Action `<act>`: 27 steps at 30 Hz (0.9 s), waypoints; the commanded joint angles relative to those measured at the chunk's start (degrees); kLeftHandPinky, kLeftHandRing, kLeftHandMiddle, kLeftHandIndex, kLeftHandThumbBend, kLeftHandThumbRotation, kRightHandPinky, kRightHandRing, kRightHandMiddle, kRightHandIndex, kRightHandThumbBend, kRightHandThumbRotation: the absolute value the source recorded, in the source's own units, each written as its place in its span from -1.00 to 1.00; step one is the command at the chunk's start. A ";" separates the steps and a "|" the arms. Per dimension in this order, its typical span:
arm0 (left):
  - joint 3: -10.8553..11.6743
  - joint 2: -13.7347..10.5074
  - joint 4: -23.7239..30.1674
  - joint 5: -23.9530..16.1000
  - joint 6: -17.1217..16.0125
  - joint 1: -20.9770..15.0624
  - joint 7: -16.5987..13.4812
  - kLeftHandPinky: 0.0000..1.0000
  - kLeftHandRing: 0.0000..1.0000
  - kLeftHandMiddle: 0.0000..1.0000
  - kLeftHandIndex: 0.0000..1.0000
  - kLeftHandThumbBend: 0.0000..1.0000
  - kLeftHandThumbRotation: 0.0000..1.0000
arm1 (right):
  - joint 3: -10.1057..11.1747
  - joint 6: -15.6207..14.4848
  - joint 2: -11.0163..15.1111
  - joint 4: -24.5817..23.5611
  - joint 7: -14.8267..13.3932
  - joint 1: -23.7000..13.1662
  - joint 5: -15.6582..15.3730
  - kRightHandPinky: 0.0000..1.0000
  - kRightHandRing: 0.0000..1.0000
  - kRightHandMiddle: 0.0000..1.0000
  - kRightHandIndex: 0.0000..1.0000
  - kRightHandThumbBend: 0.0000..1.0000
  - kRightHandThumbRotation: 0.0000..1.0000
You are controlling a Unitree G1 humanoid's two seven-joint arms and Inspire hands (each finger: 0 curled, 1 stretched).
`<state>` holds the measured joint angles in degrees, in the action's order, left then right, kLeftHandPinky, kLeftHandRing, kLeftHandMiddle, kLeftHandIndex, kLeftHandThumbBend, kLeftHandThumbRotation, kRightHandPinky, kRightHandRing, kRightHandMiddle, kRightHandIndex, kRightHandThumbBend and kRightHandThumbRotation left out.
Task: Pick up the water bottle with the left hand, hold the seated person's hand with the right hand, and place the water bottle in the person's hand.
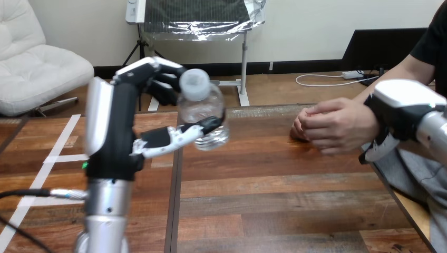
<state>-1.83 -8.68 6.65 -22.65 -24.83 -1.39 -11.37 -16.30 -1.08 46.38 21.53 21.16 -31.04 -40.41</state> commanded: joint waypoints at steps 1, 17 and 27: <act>-1.46 1.47 1.40 -0.35 1.44 -5.59 0.46 -0.26 -0.22 -0.12 -0.05 0.25 -1.00 | 2.62 -0.08 2.06 -5.77 0.42 -2.10 0.14 -0.63 -0.45 -0.25 -0.15 0.54 -1.00; -5.41 3.91 -0.87 -1.77 5.12 -9.95 2.86 -0.36 -0.29 -0.14 -0.05 0.25 -1.00 | 3.99 0.51 2.50 -11.03 2.06 -2.18 0.57 -0.57 -0.41 -0.22 -0.15 0.58 -1.00; -8.42 6.26 -4.96 -3.32 6.02 -13.75 2.22 -0.41 -0.33 -0.17 -0.08 0.25 -1.00 | 4.82 0.41 2.48 -14.76 2.77 -1.92 0.79 -0.59 -0.44 -0.26 -0.18 0.59 -1.00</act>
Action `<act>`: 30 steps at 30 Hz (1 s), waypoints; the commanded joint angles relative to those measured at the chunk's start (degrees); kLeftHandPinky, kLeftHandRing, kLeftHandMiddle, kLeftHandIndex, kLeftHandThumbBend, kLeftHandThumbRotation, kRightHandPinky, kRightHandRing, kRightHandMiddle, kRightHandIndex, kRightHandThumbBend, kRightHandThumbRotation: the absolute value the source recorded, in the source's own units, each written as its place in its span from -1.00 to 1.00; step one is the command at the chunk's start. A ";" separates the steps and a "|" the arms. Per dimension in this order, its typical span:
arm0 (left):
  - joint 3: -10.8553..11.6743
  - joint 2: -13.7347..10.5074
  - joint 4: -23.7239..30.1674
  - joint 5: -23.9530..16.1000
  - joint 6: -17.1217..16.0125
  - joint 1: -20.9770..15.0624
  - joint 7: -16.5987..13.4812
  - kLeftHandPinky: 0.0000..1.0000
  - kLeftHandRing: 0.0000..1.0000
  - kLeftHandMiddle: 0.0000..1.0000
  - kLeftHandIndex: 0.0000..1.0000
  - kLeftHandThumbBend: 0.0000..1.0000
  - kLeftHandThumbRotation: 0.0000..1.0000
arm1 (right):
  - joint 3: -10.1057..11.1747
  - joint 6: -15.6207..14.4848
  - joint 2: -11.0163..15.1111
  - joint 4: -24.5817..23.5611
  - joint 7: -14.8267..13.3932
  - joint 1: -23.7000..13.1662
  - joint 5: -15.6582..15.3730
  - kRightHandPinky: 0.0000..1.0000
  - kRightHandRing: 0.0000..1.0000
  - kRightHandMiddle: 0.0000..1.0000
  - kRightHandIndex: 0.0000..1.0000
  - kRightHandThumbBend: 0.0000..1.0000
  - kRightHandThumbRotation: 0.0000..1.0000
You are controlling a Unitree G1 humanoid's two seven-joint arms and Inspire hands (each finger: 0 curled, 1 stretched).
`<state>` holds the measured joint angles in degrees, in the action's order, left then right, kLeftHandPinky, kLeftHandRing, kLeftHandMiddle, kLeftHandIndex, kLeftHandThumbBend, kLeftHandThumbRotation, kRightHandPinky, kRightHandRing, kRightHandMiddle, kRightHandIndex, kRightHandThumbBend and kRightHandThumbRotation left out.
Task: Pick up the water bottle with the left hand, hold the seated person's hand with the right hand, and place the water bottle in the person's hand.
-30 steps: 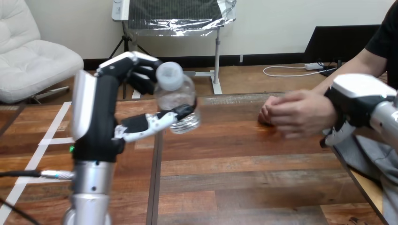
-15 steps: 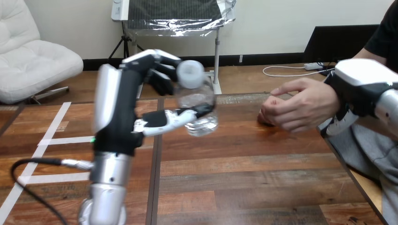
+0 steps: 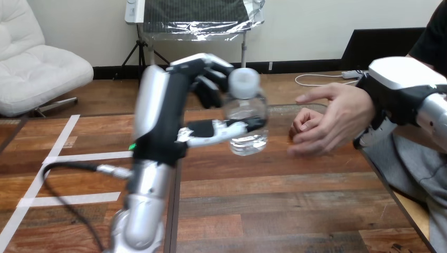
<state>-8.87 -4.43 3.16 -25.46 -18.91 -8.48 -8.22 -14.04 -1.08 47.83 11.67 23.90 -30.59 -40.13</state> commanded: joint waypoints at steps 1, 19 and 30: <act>-1.82 2.44 -2.02 -0.55 0.23 -7.15 -0.87 -0.41 -0.33 -0.18 -0.08 0.25 -1.00 | 2.68 0.35 0.99 -5.38 0.19 -2.35 0.59 -0.59 -0.44 -0.26 -0.18 0.59 -1.00; -6.09 7.63 -7.04 -1.24 2.34 -11.57 -1.00 -0.36 -0.28 -0.15 -0.07 0.19 -1.00 | 3.20 -3.96 -0.35 -12.59 4.17 -2.28 0.51 -0.62 -0.47 -0.29 -0.20 0.56 -1.00; -7.18 9.51 -8.36 -1.79 2.49 -12.48 -1.71 -0.38 -0.30 -0.16 -0.07 0.17 -1.00 | 3.12 -4.64 -0.74 -14.70 4.33 -1.82 0.51 -0.62 -0.47 -0.30 -0.21 0.55 -1.00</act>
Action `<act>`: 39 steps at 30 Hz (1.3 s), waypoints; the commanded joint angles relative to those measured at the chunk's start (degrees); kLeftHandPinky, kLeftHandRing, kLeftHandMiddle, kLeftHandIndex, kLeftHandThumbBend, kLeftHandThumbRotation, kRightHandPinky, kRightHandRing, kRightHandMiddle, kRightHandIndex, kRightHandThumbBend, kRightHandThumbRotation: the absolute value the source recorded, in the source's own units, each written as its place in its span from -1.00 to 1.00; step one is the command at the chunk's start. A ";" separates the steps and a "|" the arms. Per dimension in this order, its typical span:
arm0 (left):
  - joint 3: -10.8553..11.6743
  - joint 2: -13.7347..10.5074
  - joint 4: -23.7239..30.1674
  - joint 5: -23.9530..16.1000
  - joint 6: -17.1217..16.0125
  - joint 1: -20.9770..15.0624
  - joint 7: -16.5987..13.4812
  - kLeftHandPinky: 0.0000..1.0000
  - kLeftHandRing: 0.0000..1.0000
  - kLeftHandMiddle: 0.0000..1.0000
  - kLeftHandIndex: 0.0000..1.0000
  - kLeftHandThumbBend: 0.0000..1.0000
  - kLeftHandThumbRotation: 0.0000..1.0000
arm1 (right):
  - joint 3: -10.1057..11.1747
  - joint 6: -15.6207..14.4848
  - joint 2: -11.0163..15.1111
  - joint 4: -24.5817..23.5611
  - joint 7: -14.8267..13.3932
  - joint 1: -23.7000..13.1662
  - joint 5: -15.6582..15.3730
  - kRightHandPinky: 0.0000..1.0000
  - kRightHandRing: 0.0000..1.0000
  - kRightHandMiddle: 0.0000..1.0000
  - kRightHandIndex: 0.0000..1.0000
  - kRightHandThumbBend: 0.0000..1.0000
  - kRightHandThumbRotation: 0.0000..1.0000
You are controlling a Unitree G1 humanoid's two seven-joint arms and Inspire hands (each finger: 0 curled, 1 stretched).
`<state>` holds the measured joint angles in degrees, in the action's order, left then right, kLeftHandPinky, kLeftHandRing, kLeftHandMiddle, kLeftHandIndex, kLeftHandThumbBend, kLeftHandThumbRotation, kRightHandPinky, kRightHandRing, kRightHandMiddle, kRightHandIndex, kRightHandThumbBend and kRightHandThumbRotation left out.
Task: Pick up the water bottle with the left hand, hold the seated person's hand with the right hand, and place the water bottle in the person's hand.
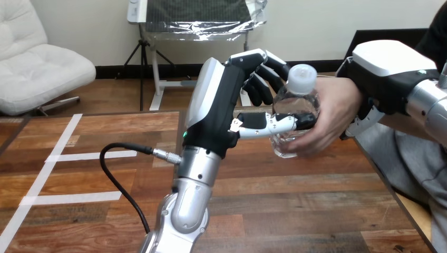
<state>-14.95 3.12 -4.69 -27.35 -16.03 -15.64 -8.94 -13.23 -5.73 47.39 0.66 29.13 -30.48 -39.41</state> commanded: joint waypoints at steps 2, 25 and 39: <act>-1.20 2.20 -0.54 0.16 -0.31 -5.38 -0.99 -0.38 -0.30 -0.16 -0.07 0.17 -1.00 | 2.32 0.14 -0.25 -3.87 -0.85 -1.87 -0.12 -0.62 -0.48 -0.30 -0.21 0.55 -1.00; -2.66 2.97 -1.99 0.39 -0.91 -6.13 -2.73 -0.41 -0.32 -0.17 -0.08 0.14 -1.00 | 2.88 2.19 -0.28 -2.97 -2.25 -1.05 0.94 -0.64 -0.50 -0.32 -0.24 0.60 -1.00; -2.94 2.26 -2.13 0.16 -0.96 -6.10 -3.34 -0.41 -0.32 -0.17 -0.08 0.13 -1.00 | 2.59 4.31 0.44 -1.05 -2.95 -1.04 0.54 -0.61 -0.47 -0.29 -0.22 0.60 -1.00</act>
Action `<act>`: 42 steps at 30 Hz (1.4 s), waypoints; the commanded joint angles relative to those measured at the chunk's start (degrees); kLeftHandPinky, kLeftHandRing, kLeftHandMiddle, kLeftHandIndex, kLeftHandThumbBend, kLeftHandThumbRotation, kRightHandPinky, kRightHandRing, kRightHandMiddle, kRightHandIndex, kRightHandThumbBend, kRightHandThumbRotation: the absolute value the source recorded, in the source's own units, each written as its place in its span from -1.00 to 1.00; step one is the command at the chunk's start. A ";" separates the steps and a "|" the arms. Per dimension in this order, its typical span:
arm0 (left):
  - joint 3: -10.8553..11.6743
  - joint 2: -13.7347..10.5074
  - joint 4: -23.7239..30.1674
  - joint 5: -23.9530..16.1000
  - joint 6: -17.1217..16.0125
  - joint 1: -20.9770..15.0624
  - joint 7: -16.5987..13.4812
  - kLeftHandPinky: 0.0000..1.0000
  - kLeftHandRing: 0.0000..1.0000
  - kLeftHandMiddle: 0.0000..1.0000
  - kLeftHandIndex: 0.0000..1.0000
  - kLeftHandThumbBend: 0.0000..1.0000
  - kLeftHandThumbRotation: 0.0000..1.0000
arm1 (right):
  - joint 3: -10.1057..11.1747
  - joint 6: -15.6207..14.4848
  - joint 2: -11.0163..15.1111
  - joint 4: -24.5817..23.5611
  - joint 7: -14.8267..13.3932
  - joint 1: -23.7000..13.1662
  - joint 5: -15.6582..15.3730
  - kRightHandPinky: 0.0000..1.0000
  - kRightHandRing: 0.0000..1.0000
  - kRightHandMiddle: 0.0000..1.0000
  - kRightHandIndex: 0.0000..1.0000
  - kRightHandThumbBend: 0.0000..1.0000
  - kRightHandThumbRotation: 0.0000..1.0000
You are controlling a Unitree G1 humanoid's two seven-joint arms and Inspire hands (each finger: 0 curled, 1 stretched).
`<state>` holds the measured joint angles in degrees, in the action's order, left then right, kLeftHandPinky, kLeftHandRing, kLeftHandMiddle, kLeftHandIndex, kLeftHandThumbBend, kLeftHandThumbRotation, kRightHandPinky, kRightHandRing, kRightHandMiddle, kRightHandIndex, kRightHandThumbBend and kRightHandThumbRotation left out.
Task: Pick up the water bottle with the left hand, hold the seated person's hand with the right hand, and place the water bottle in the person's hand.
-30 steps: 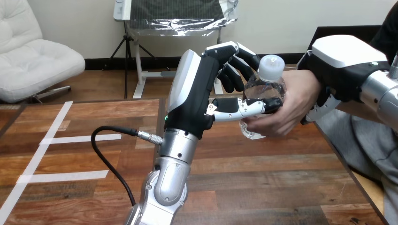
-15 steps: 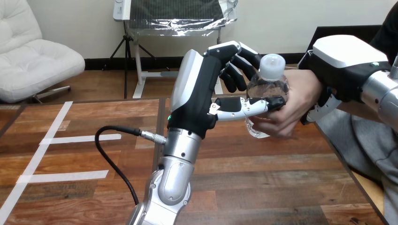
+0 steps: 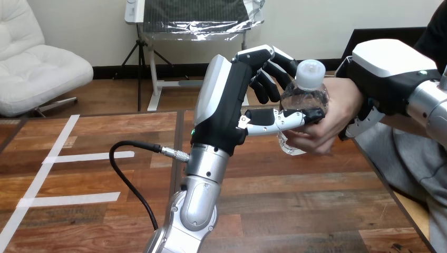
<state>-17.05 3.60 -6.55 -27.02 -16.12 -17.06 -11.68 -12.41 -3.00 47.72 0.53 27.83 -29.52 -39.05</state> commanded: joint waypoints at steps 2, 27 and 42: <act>-0.74 1.60 -0.33 0.00 -1.09 -4.62 -0.57 -0.41 -0.32 -0.17 -0.07 0.13 -1.00 | 1.62 1.47 0.18 -0.78 -1.59 -2.05 -0.24 -0.61 -0.47 -0.29 -0.22 0.60 -1.00; -1.64 -1.74 2.63 -8.71 4.98 -4.18 0.79 0.13 0.34 0.44 0.52 0.45 -0.49 | 1.41 5.88 1.77 1.79 -0.47 -1.46 -1.01 0.21 0.43 0.52 0.51 0.70 -0.94; -2.29 -2.38 3.63 -12.12 7.91 -3.44 1.02 0.84 0.87 0.92 0.98 0.78 0.07 | 1.93 8.22 2.19 2.58 -0.65 -0.51 -0.26 0.62 0.79 0.81 0.75 0.74 -0.90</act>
<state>-19.02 1.27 -5.85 -38.32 -8.92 -17.44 -10.46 -12.40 4.64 49.15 2.82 28.02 -29.49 -40.17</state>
